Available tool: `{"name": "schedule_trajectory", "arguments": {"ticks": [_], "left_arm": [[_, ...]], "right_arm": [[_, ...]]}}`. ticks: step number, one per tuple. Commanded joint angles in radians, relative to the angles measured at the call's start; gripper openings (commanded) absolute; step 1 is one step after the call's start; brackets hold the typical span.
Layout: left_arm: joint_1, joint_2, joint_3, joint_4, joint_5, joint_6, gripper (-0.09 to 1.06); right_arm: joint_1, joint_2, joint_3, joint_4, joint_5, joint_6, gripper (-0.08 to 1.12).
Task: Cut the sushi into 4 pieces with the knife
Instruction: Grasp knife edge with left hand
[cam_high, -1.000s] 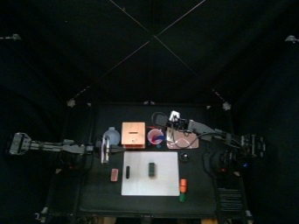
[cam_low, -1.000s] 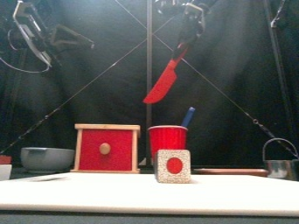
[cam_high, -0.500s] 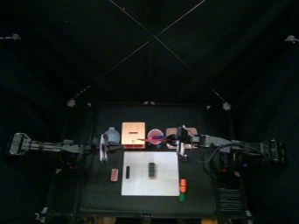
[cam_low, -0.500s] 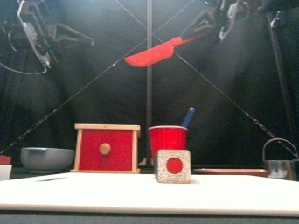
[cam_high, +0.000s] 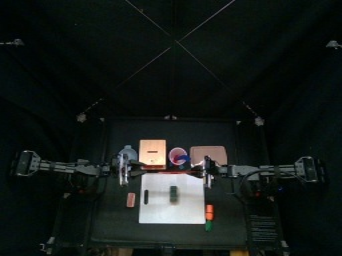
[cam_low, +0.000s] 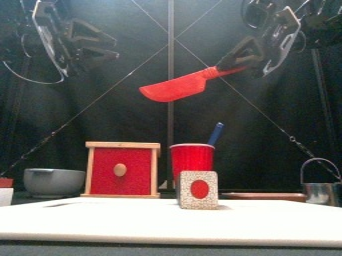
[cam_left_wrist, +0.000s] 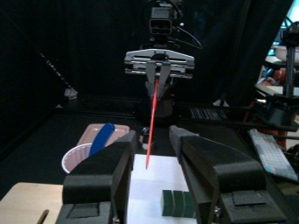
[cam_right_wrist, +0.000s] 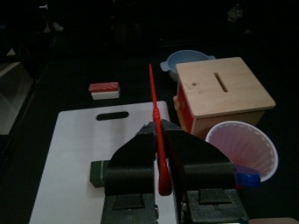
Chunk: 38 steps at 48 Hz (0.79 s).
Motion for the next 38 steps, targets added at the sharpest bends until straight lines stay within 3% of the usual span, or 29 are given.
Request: {"name": "schedule_trajectory", "arguments": {"ticks": [1,12,38], "left_arm": [[-0.002,0.044,-0.051,0.014,0.023,0.000,0.78],[0.000,0.147,-0.089,0.012,0.124,0.000,0.77],[0.009,0.276,-0.150,0.015,0.126,0.006,0.77]], "right_arm": [[0.000,0.005,-0.032,0.000,-0.018,-0.005,0.13],[-0.002,0.011,-0.037,-0.002,-0.048,-0.005,0.13],[0.003,0.012,-0.035,0.000,-0.055,-0.003,0.13]]}}
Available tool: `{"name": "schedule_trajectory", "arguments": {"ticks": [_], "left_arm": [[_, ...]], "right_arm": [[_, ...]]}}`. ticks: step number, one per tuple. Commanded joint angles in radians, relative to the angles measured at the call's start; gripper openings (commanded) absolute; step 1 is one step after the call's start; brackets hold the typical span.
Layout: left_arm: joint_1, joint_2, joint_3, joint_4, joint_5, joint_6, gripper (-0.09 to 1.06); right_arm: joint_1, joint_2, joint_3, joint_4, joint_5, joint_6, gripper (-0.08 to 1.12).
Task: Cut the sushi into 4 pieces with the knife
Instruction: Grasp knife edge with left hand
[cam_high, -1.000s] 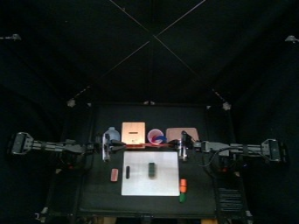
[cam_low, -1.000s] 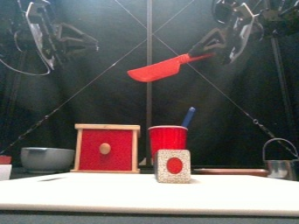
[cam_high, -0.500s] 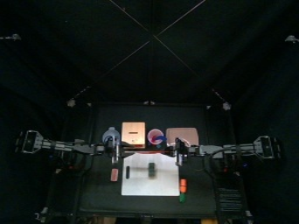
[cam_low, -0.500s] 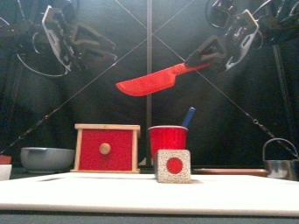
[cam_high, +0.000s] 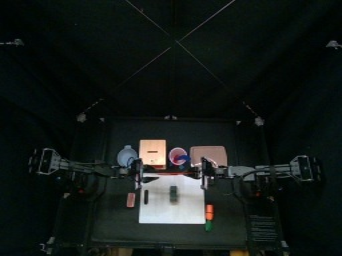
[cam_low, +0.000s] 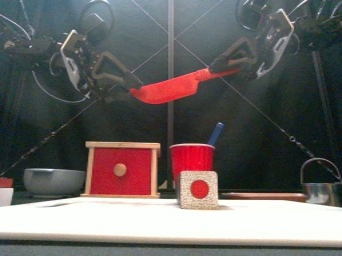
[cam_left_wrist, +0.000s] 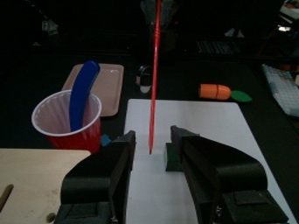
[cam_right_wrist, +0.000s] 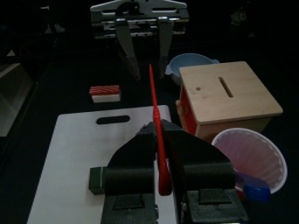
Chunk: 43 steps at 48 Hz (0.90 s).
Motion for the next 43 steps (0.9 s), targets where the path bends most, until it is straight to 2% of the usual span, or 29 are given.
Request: {"name": "schedule_trajectory", "arguments": {"ticks": [1,7,13,26,36,43], "left_arm": [[0.008,0.020,-0.038,0.006,-0.003,0.000,0.77],[0.017,0.043,-0.052,0.008,-0.003,0.000,0.76],[0.020,0.054,-0.058,0.008,-0.003,0.002,0.71],[0.031,0.054,-0.054,0.008,-0.003,0.002,0.49],[0.032,0.054,-0.052,0.029,-0.005,0.000,0.32],[0.031,0.060,-0.049,0.031,-0.023,0.000,0.23]], "right_arm": [[0.002,-0.009,-0.020,0.000,-0.011,0.002,0.13],[0.002,-0.009,-0.018,-0.002,-0.011,0.002,0.13],[0.002,-0.008,-0.017,0.000,-0.011,0.002,0.13],[0.002,-0.009,-0.015,0.003,-0.011,0.003,0.13],[0.002,-0.006,-0.006,0.040,0.006,0.006,0.13],[0.006,0.018,-0.014,0.072,0.046,0.005,0.13]]}}
